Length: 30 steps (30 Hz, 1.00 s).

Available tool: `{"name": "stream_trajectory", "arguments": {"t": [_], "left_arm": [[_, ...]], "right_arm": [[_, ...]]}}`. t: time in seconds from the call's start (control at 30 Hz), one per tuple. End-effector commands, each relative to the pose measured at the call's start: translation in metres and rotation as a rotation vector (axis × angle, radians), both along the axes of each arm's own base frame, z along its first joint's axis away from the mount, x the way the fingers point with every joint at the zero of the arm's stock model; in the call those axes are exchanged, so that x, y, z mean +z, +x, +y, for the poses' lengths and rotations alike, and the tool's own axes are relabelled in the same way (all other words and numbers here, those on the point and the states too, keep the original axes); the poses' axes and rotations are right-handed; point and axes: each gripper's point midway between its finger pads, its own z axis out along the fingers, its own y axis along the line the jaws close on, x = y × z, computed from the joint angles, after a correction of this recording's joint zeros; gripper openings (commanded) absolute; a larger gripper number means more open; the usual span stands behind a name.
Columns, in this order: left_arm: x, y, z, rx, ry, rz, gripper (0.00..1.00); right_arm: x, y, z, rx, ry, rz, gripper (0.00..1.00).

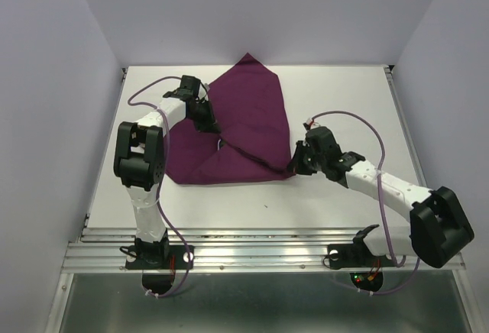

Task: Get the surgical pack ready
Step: Pack the surgical kit at the center of the board.

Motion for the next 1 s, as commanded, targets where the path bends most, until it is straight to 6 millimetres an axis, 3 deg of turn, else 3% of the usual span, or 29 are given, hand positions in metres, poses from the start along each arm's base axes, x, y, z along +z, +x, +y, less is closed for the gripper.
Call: {"name": "stream_trajectory", "arguments": {"t": [0.0,0.03,0.13,0.23,0.43,0.63,0.77,0.97], "left_arm": [[0.012,0.011,0.001,0.004,-0.009,-0.046,0.0],[0.012,0.011,0.001,0.002,-0.01,-0.046,0.0],[0.01,0.011,0.002,0.001,-0.003,-0.044,0.0],[0.009,0.012,0.002,0.004,-0.003,-0.041,0.0],[0.009,0.012,0.002,0.004,-0.003,-0.042,0.0],[0.011,0.012,0.006,0.002,0.02,-0.049,0.0],[0.01,0.011,0.006,0.002,0.024,-0.044,0.0],[0.009,0.012,0.008,0.004,0.032,-0.042,0.0]], "right_arm": [[-0.036,-0.02,0.004,0.04,0.018,0.098,0.01],[-0.038,-0.025,0.011,0.072,0.04,0.103,0.01],[-0.056,-0.031,0.003,0.066,-0.003,0.137,0.01],[-0.055,-0.029,-0.007,0.052,-0.066,0.129,0.01],[-0.006,-0.006,-0.007,0.028,-0.071,0.013,0.01],[0.028,0.004,0.001,-0.007,-0.009,-0.06,0.01],[0.045,0.014,-0.003,-0.094,0.032,-0.108,0.01],[0.052,0.023,-0.002,-0.149,0.063,-0.13,0.01]]}}
